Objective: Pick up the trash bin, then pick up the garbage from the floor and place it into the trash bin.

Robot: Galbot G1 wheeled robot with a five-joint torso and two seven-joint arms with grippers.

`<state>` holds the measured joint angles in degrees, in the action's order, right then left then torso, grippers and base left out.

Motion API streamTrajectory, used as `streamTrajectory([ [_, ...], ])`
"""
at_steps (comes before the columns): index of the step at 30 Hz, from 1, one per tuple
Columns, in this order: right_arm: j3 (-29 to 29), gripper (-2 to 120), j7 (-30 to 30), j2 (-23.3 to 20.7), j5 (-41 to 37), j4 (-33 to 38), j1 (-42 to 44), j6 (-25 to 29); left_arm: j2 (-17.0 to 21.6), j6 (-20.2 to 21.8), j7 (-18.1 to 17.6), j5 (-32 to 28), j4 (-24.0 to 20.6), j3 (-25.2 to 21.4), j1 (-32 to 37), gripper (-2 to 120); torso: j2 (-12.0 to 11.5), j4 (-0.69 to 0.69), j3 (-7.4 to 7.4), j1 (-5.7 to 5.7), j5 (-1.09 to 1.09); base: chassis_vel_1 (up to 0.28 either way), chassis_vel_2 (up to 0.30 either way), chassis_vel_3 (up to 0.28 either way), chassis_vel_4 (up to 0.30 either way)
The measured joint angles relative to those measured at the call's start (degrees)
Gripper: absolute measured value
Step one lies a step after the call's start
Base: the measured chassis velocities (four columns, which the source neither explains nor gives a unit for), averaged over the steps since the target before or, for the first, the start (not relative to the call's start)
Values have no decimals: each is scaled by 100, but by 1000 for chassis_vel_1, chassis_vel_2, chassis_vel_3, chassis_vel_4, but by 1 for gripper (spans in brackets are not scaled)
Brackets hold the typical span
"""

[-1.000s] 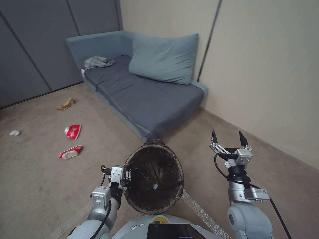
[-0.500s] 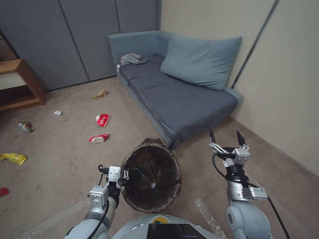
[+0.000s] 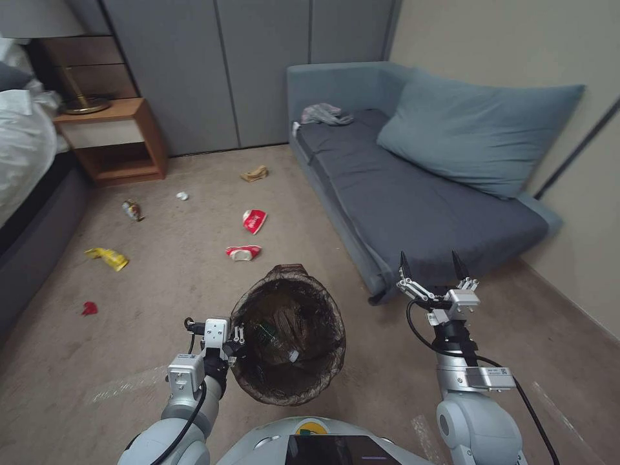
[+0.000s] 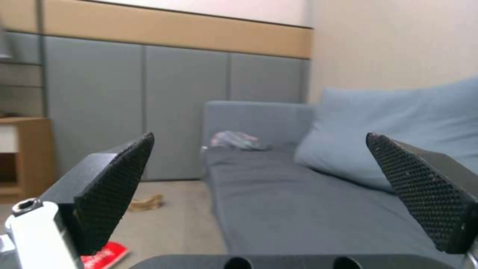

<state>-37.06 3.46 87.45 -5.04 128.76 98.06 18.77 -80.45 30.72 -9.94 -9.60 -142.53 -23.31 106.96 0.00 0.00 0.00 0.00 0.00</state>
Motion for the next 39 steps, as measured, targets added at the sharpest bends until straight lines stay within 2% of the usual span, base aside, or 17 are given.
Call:
streamTrajectory([
  [27,-30,100,-22,41,96,-5,-9,38,-59,39,-37,-13,-5,-19,-39,0,-1,0,0,0,0,127,128,123,127],
  [35,-31,100,-20,53,84,-15,-25,48,-60,-173,58,15,54,-27,-48,0,0,2,0,0,0,118,110,98,111],
  [39,-55,100,-20,53,42,-38,-39,50,-70,-321,61,18,83,-19,-83,0,0,-1,0,0,0,7,14,15,4],
])
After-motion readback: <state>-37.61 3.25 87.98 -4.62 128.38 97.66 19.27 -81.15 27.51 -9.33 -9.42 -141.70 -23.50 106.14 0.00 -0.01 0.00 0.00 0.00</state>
